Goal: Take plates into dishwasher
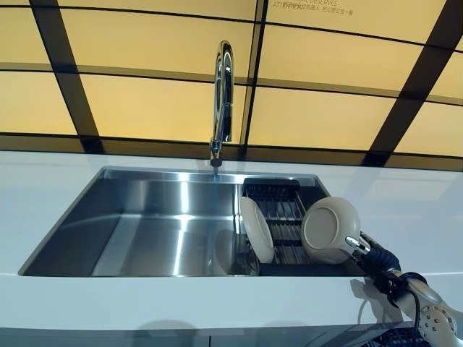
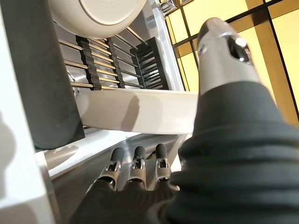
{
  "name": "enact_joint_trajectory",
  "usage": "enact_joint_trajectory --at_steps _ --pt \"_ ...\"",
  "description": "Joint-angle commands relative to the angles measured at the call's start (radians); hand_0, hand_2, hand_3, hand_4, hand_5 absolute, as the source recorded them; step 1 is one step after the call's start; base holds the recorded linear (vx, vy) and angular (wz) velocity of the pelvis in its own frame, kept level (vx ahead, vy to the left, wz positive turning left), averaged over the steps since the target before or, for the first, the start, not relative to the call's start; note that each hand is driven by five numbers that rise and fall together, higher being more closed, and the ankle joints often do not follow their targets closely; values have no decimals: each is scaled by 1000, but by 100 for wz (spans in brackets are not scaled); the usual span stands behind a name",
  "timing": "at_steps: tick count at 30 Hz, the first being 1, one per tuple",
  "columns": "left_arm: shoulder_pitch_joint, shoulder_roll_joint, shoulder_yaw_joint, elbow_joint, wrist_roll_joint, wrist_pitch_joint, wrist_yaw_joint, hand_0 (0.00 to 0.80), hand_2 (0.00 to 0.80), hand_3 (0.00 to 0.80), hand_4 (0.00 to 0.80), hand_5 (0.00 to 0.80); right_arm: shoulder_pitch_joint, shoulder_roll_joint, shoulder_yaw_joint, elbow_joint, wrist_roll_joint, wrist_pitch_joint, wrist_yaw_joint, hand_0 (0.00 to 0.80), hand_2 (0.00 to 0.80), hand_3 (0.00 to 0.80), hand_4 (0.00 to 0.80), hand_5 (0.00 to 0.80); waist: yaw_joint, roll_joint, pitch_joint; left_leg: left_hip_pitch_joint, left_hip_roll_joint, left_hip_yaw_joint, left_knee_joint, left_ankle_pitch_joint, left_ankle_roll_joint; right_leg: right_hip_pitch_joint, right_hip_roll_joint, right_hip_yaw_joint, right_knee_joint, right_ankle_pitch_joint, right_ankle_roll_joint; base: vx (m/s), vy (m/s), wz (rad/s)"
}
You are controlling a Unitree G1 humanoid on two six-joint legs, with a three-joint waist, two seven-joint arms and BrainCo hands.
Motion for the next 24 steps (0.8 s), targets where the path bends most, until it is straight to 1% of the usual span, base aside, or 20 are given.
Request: enact_joint_trajectory --at_steps 1,12,24 --pt "-50 29 -34 9 5 -23 13 0 0 0 0 0 -94 10 -11 -61 25 -14 -6 0 0 0 0 0 36 -21 8 -7 -53 38 20 -36 68 -4 -13 -23 75 -29 34 0 0 0" --pt "-49 26 -39 12 -1 -27 13 0 0 0 0 0 -113 12 -5 -46 18 -13 -18 0 0 0 0 0 38 -20 11 -7 -54 37 22 -36 69 -4 -14 -24 77 -31 33 0 0 0" --pt "-50 25 -45 11 1 -27 12 0 0 0 0 0 -156 10 3 -8 25 -13 -73 0 0 0 0 0 47 -21 16 -7 -55 32 23 -37 70 -2 -15 -28 80 -32 33 0 0 0"
